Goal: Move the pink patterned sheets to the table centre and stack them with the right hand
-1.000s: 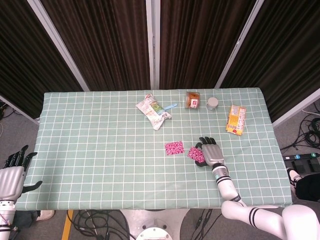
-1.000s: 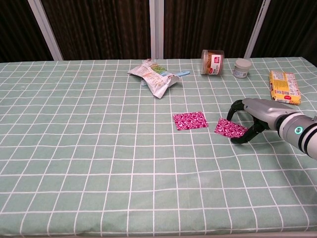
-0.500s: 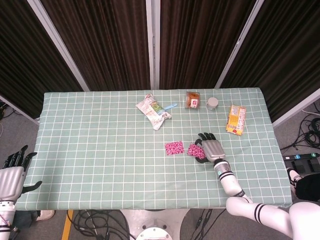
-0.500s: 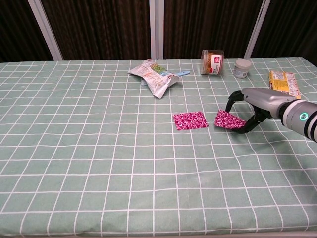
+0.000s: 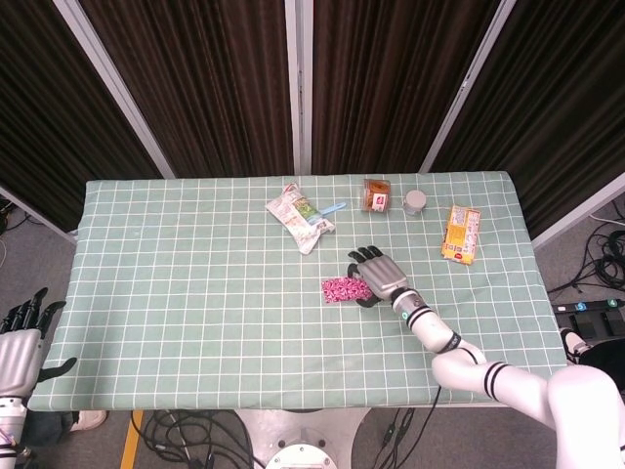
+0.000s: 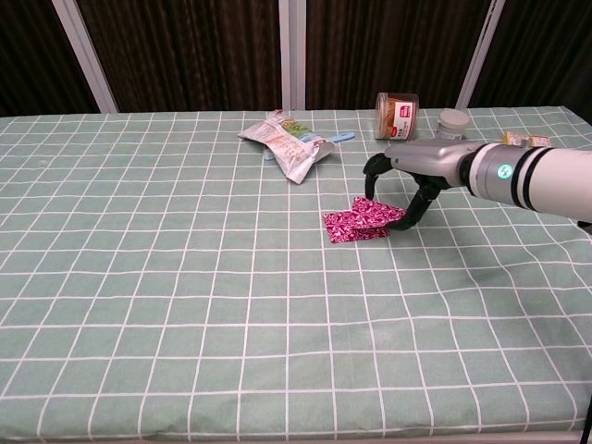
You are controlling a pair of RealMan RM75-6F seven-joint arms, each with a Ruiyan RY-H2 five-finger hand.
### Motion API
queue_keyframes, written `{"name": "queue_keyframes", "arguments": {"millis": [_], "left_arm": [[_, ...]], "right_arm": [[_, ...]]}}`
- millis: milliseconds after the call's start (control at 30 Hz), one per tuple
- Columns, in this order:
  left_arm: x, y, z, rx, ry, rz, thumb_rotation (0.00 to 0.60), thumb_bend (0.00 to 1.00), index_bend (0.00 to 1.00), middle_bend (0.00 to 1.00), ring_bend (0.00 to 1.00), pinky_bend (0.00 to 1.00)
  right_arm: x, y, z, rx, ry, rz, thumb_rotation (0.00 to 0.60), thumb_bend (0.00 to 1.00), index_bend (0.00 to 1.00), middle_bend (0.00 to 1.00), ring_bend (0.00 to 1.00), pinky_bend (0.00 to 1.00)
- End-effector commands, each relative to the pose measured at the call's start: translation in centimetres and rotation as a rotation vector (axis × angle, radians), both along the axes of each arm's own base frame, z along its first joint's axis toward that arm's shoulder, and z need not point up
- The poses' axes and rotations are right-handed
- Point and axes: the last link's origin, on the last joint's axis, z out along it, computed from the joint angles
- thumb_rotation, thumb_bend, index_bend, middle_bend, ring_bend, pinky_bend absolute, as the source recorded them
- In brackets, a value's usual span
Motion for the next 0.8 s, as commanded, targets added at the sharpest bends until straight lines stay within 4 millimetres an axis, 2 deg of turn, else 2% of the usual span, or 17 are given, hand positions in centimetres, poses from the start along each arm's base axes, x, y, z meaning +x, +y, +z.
{"name": "queue_keyframes", "arguments": {"millis": [33,367,800], "left_arm": [[0.0,0.0,0.0,0.000,0.001,0.002,0.600,0.02,0.23,0.12,0.11,0.13],[-0.1,0.0,-0.1,0.000,0.004,0.003,0.600,0.02,0.23,0.12,0.11,0.13],[0.1,0.0,0.0,0.004,0.008,0.008,0.600,0.02,0.23,0.12,0.11,0.13]], "right_arm": [[1.2,-0.7,-1.0,0.035,0.016,0.053,0.511,0.18,0.35,0.08,0.00,0.00],[1.8,-1.3,-2.1,0.057,0.069,0.190,0.487,0.18,0.35,0.09,0.00,0.00],[2.3,-2.1,-2.6,0.050,0.106,0.320,0.497,0.18,0.33,0.09,0.00,0.00]]}}
